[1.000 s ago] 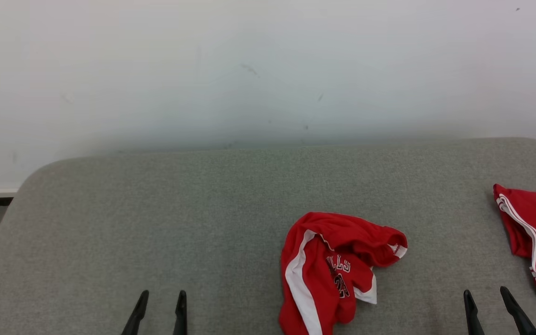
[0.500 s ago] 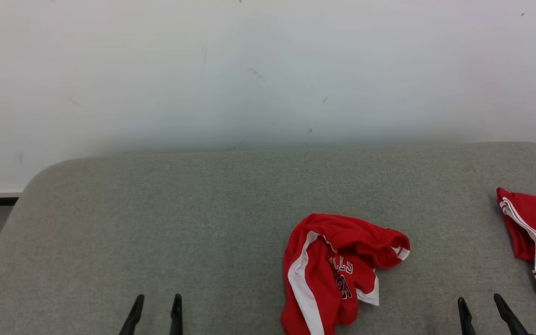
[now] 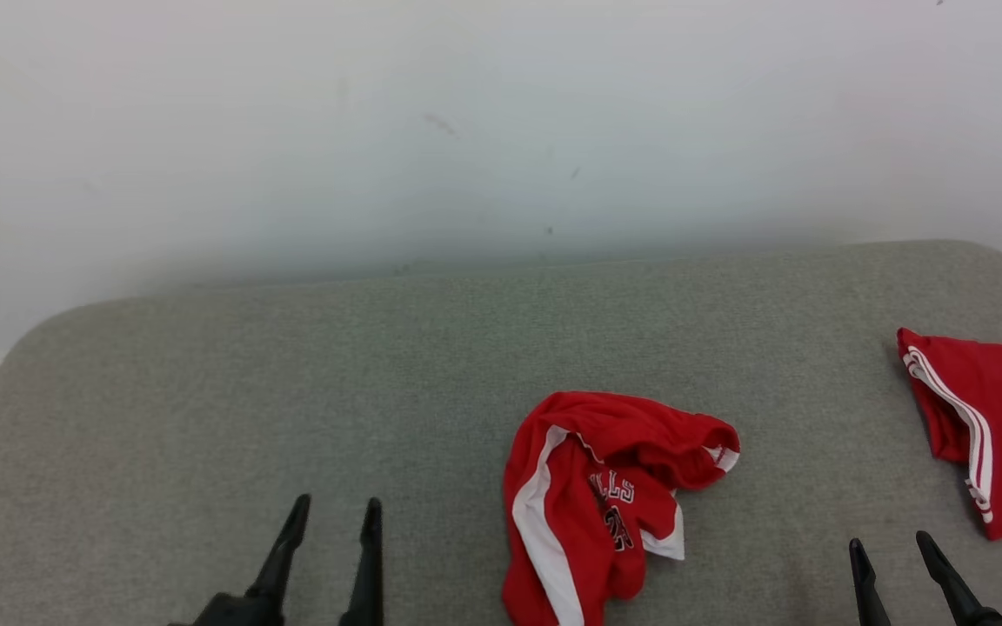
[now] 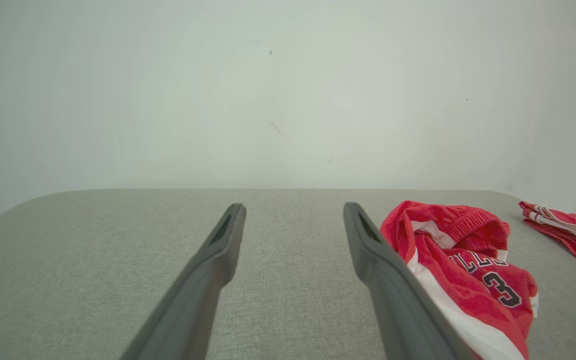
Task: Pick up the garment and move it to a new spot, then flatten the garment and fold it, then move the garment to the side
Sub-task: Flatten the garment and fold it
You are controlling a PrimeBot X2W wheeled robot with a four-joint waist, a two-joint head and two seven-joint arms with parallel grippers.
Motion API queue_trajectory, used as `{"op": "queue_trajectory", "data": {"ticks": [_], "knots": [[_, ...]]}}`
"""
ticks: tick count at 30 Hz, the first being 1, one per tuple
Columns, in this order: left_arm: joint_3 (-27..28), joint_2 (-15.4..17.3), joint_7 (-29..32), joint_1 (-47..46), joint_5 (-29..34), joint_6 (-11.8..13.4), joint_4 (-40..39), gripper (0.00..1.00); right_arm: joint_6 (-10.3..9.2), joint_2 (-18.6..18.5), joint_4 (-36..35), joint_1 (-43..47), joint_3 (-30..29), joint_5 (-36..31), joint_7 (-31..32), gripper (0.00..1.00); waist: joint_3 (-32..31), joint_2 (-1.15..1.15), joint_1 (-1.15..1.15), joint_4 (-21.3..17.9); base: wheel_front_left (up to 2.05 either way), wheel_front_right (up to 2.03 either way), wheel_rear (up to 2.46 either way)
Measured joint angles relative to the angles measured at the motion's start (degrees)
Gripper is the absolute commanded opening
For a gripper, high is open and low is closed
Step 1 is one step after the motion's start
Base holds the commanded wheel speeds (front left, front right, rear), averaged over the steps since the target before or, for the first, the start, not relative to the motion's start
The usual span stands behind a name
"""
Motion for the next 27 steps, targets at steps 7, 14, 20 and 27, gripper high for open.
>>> {"op": "queue_trajectory", "data": {"ticks": [7, 14, 20, 27], "knots": [[-9.2, 0.0, 0.0, -10.2, 0.9, -2.3, 2.0, 1.00, 0.00, -0.1, -0.4, -1.6, 0.3, 0.3, 0.0, 1.00, 0.9, 0.00, 0.00, -4.2, 0.00, 0.00, 0.00], [-19.4, -0.1, 0.0, -21.3, -1.2, -3.0, 8.7, 1.00, 0.00, 0.3, -0.4, -3.2, 1.6, 0.5, -0.1, 1.00, 2.1, 0.00, 0.00, -10.2, 0.00, 0.00, 0.00], [-25.7, -0.1, 3.2, -28.3, -3.4, -2.8, 16.4, 1.00, 0.00, 0.7, -0.2, -4.3, 2.4, 1.0, -0.1, 1.00, 3.6, 0.00, 0.00, -16.1, 0.00, 0.00, 0.00], [-29.0, -0.1, 10.8, -34.6, -3.0, -0.7, 27.0, 1.00, 0.00, 1.6, -0.7, -5.4, 2.3, 2.0, -0.1, 1.00, 7.1, 0.00, 0.00, -21.5, 0.00, 0.00, 0.00]]}}
